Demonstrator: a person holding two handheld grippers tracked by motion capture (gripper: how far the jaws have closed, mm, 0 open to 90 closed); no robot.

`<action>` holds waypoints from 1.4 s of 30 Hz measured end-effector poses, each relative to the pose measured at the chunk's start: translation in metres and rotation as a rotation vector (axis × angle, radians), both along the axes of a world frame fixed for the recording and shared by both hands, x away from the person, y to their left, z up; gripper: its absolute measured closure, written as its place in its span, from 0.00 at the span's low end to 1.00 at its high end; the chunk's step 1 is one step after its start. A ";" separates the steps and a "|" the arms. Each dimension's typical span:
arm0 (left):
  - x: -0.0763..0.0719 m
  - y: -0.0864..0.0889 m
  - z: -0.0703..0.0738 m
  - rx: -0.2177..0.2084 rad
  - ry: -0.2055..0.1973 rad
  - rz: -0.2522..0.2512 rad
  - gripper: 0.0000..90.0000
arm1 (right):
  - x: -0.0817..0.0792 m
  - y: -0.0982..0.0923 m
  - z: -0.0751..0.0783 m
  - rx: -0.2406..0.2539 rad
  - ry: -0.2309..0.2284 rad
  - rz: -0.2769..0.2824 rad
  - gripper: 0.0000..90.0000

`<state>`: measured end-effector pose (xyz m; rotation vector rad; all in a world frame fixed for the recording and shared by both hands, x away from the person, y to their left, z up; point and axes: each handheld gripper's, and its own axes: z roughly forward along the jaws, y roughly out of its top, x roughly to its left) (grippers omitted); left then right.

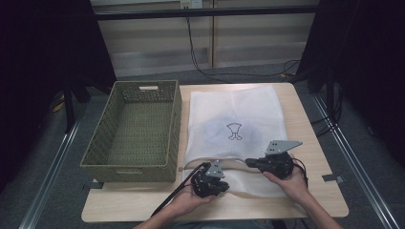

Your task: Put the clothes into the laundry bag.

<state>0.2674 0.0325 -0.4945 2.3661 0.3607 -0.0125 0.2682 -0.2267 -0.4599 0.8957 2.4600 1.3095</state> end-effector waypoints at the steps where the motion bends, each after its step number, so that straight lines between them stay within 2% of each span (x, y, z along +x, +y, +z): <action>1: 0.001 0.000 0.000 -0.003 0.001 -0.008 0.94 | 0.000 0.001 -0.001 -0.004 0.003 0.002 1.00; 2: 0.000 0.000 -0.001 -0.015 0.009 0.009 0.94 | 0.000 0.001 -0.004 -0.015 0.005 0.004 1.00; 3: 0.001 0.001 0.001 0.015 0.005 -0.009 0.93 | 0.000 0.001 -0.006 -0.022 0.011 0.005 1.00; 4: 0.001 0.001 0.002 0.017 0.010 -0.008 0.92 | 0.000 0.001 -0.008 -0.032 0.014 0.005 1.00; 5: 0.001 0.001 0.001 0.010 0.009 -0.003 0.91 | 0.000 0.001 -0.010 -0.041 0.019 0.007 1.00; 6: 0.000 0.001 0.001 -0.013 0.028 0.014 0.91 | 0.000 0.001 -0.011 -0.046 0.020 0.006 1.00; 7: 0.001 0.002 0.002 0.003 0.016 0.004 0.91 | 0.001 0.000 -0.013 -0.053 0.023 0.002 1.00; 8: 0.000 0.002 0.003 0.000 0.037 0.007 0.91 | 0.002 0.000 -0.015 -0.053 0.028 0.003 1.00; 9: 0.002 0.003 0.004 0.014 0.036 -0.006 0.91 | 0.002 0.001 -0.018 -0.066 0.036 0.001 1.00; 12: 0.001 0.003 0.006 -0.059 0.065 0.019 0.91 | 0.005 0.001 -0.023 -0.089 0.045 -0.002 1.00; 13: 0.003 0.004 0.008 -0.047 0.057 0.007 0.91 | 0.006 0.001 -0.024 -0.094 0.047 -0.006 1.00; 14: 0.003 0.004 0.009 -0.065 0.053 0.014 0.91 | 0.007 0.000 -0.026 -0.101 0.053 -0.012 1.00; 15: 0.003 0.005 0.010 -0.066 0.049 0.022 0.91 | 0.009 -0.001 -0.029 -0.107 0.056 -0.013 1.00; 16: 0.005 0.007 0.012 -0.025 0.040 0.010 0.91 | 0.009 -0.002 -0.031 -0.109 0.068 -0.016 1.00; 18: 0.006 0.006 0.007 -0.040 0.033 0.054 0.90 | 0.010 -0.002 -0.034 -0.126 0.079 -0.022 1.00; 20: 0.009 0.007 0.004 0.005 0.033 0.066 0.90 | 0.012 -0.002 -0.037 -0.125 0.081 -0.023 1.00; 21: 0.012 0.008 0.001 -0.017 0.038 0.077 0.90 | 0.012 -0.002 -0.037 -0.130 0.082 -0.028 1.00; 22: 0.013 0.008 0.001 -0.011 0.023 0.074 0.90 | 0.014 -0.003 -0.039 -0.130 0.089 -0.033 1.00; 24: 0.014 0.009 0.002 -0.006 -0.006 0.104 0.90 | 0.015 -0.005 -0.041 -0.117 0.100 -0.040 1.00; 25: 0.017 0.011 0.003 0.024 -0.011 0.096 0.90 | 0.015 -0.005 -0.041 -0.116 0.101 -0.042 1.00; 26: 0.018 0.011 0.000 -0.009 0.007 0.118 0.90 | 0.014 -0.004 -0.041 -0.119 0.093 -0.043 1.00; 29: 0.020 0.011 -0.001 -0.008 -0.006 0.148 0.90 | 0.012 -0.001 -0.041 -0.143 0.067 -0.044 0.99; 31: 0.019 0.010 -0.001 0.000 -0.031 0.143 0.90 | 0.013 -0.002 -0.040 -0.140 0.074 -0.040 0.95; 34: 0.020 0.011 -0.001 -0.013 -0.018 0.151 0.90 | 0.011 0.000 -0.039 -0.131 0.073 -0.034 0.88; 36: 0.021 0.012 0.000 -0.008 -0.017 0.136 0.89 | 0.010 -0.002 -0.036 -0.098 0.074 -0.037 0.86; 37: 0.020 0.012 0.000 -0.013 -0.015 0.145 0.88 | 0.010 -0.003 -0.033 -0.080 0.077 -0.037 0.85; 42: 0.015 0.010 0.006 -0.014 -0.036 0.136 0.74 | 0.008 -0.010 -0.027 -0.010 0.070 -0.048 0.83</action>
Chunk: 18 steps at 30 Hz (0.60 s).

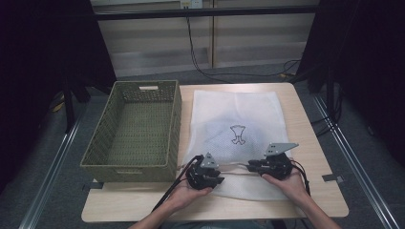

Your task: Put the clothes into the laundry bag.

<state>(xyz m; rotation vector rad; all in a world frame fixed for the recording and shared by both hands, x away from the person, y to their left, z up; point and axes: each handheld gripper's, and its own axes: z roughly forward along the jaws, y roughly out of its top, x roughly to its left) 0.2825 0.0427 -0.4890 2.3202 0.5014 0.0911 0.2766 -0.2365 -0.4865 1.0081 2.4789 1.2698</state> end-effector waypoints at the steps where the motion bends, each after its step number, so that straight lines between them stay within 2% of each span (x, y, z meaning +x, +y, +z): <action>1: -0.001 -0.001 0.002 -0.014 0.005 0.001 0.72 | 0.000 -0.001 0.001 0.013 -0.002 -0.004 0.81; 3: -0.003 -0.001 0.006 -0.049 0.006 0.004 0.69 | -0.001 -0.002 0.004 0.029 -0.012 -0.022 0.74; 4: -0.004 -0.001 0.009 -0.045 0.013 -0.002 0.67 | -0.002 -0.003 0.005 0.036 -0.023 -0.028 0.71; 5: -0.006 0.000 0.012 -0.065 0.007 0.001 0.64 | -0.002 -0.003 0.007 0.046 -0.029 -0.033 0.68; 8: -0.009 0.003 0.020 -0.099 0.002 0.021 0.53 | -0.004 -0.005 0.013 0.097 -0.041 -0.045 0.62; 10: -0.010 0.008 0.026 -0.124 0.012 0.035 0.44 | -0.006 -0.007 0.017 0.128 -0.053 -0.055 0.57; 12: -0.012 0.014 0.034 -0.169 0.029 0.048 0.37 | -0.008 -0.008 0.022 0.144 -0.064 -0.063 0.54; 14: -0.017 0.020 0.041 -0.183 -0.004 0.055 0.33 | -0.010 -0.010 0.028 0.142 -0.076 -0.074 0.48; 18: -0.022 0.036 0.055 -0.198 -0.044 0.073 0.29 | -0.016 -0.017 0.039 0.190 -0.095 -0.098 0.41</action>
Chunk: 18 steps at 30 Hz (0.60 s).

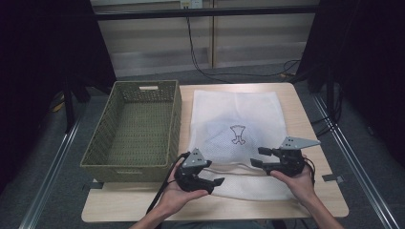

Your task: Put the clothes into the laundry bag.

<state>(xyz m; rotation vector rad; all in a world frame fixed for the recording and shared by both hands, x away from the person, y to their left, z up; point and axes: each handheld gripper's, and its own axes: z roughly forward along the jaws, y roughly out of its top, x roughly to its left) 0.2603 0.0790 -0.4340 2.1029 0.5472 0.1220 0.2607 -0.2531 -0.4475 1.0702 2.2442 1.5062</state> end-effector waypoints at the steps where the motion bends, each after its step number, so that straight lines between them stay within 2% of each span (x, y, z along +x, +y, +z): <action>1: -0.002 0.005 0.003 -0.005 -0.009 0.010 0.28 | -0.003 -0.002 0.001 0.004 0.002 -0.006 0.39; 4: -0.008 0.022 0.010 -0.013 -0.056 0.035 0.25 | -0.013 -0.007 0.004 0.012 -0.009 -0.032 0.36; 7: -0.011 0.039 0.016 -0.055 -0.041 0.057 0.20 | -0.023 -0.014 0.006 0.025 -0.028 -0.056 0.34; 9: -0.012 0.050 0.020 -0.085 -0.056 0.075 0.17 | -0.028 -0.018 0.007 0.035 -0.033 -0.070 0.33; 15: -0.021 0.078 0.027 -0.098 -0.102 0.157 0.16 | -0.039 -0.036 0.008 0.070 -0.044 -0.125 0.29; 18: -0.029 0.091 0.032 -0.104 -0.116 0.181 0.15 | -0.043 -0.042 0.006 0.067 -0.040 -0.151 0.28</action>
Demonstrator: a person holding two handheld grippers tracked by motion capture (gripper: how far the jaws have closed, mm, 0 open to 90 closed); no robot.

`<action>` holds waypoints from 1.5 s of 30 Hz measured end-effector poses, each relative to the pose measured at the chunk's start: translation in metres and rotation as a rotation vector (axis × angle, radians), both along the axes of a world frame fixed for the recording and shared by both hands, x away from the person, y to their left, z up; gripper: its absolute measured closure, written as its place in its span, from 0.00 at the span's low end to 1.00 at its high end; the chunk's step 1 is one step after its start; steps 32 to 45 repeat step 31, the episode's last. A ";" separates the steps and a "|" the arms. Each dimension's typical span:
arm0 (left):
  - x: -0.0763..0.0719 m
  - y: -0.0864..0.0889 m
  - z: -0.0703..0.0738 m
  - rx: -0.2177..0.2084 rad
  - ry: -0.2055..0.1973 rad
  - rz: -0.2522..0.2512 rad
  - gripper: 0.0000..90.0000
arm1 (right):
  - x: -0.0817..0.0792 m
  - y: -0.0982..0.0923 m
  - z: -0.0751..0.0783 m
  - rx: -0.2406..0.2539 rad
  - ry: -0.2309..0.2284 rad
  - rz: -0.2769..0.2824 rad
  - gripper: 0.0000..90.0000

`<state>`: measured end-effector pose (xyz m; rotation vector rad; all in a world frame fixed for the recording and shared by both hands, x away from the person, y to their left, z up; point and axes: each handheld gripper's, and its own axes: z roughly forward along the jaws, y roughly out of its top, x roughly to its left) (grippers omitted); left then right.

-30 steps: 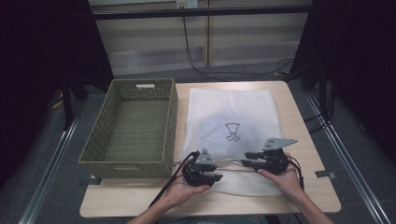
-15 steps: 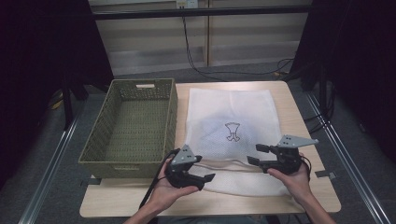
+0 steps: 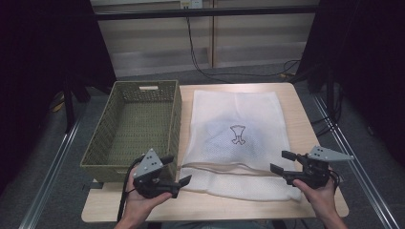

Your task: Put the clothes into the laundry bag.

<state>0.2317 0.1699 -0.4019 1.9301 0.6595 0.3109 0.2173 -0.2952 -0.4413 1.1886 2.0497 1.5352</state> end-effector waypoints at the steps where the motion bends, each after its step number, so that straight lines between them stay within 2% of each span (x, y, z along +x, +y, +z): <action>1: -0.002 0.004 0.001 0.002 -0.010 0.011 0.15 | -0.002 -0.002 -0.001 -0.009 -0.004 -0.010 0.27; 3: -0.005 0.013 0.002 0.013 -0.024 0.047 0.15 | -0.005 -0.005 -0.002 -0.011 -0.005 -0.025 0.26; 5: -0.006 0.025 0.001 -0.017 -0.015 0.087 0.14 | -0.009 -0.008 -0.003 -0.009 -0.009 -0.056 0.26; 8: -0.007 0.042 0.000 -0.034 -0.024 0.160 0.12 | -0.016 -0.014 -0.005 -0.004 -0.002 -0.088 0.27; 9: -0.008 0.048 0.000 -0.047 -0.018 0.168 0.11 | -0.017 -0.017 -0.006 -0.010 -0.006 -0.093 0.27; 12: -0.010 0.059 0.000 -0.051 -0.040 0.200 0.09 | -0.023 -0.025 -0.007 0.009 0.002 -0.116 0.28; 14: -0.012 0.068 -0.001 -0.083 -0.041 0.211 0.07 | -0.025 -0.030 -0.007 0.018 -0.014 -0.131 0.29; 18: -0.013 0.083 -0.003 -0.129 -0.046 0.231 0.05 | -0.025 -0.035 -0.007 0.023 -0.018 -0.154 0.30; 21: -0.012 0.092 -0.008 -0.135 -0.049 0.251 0.06 | -0.024 -0.038 -0.009 0.018 -0.005 -0.160 0.33; 23: -0.011 0.097 -0.011 -0.112 -0.045 0.285 0.08 | -0.023 -0.039 -0.011 0.013 0.005 -0.167 0.34; 25: -0.010 0.099 -0.013 -0.116 -0.033 0.275 0.09 | -0.022 -0.041 -0.013 0.014 0.017 -0.170 0.35; 31: -0.006 0.100 -0.014 -0.113 -0.029 0.291 0.12 | -0.017 -0.040 -0.016 0.006 0.035 -0.151 0.38; 45: -0.006 0.100 -0.014 -0.113 -0.029 0.291 0.12 | -0.017 -0.040 -0.016 0.006 0.035 -0.151 0.38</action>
